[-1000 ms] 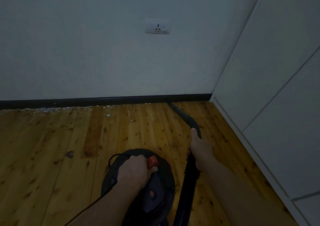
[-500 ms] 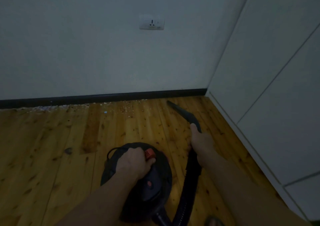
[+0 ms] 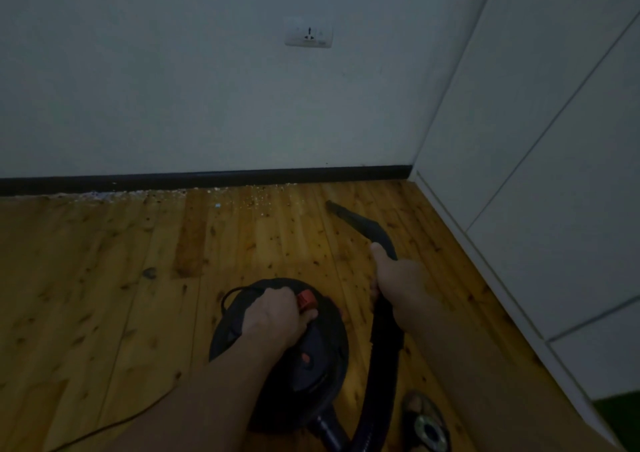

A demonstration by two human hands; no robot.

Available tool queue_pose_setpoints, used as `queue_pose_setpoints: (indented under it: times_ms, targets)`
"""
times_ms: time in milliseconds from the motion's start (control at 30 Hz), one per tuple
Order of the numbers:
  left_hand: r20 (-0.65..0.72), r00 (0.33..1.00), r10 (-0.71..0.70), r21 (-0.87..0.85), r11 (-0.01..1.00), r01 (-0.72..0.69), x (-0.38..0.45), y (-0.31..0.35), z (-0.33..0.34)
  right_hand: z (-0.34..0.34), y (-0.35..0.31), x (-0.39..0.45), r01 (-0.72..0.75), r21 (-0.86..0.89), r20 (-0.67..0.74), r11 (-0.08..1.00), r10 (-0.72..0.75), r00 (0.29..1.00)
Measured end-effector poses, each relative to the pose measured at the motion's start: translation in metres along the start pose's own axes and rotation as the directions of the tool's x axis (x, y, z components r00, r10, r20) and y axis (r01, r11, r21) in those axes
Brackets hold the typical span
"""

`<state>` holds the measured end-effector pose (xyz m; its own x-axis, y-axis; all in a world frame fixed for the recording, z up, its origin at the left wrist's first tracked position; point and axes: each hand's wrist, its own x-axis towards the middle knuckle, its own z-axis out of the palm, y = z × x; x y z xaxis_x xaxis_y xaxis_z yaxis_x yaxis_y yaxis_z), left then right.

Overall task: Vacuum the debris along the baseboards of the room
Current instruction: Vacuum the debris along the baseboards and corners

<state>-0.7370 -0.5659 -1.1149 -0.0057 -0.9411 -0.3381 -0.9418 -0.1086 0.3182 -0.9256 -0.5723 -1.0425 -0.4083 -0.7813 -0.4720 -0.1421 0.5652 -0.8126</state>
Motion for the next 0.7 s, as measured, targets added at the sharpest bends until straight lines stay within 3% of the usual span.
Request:
queue_pose_setpoints:
  times_ms: [267,700]
  targets:
    - [0.050,0.997,-0.052,-0.029,0.998,0.053,-0.019,-0.010,-0.007,0.010,0.003,-0.025,0.010,-0.053,0.070,0.999,-0.006,0.998]
    - [0.022,0.995,-0.098,-0.068,0.993,0.100,-0.020,-0.025,-0.013,0.027,-0.004,-0.041,0.088,-0.131,0.204,0.987,-0.060,0.977]
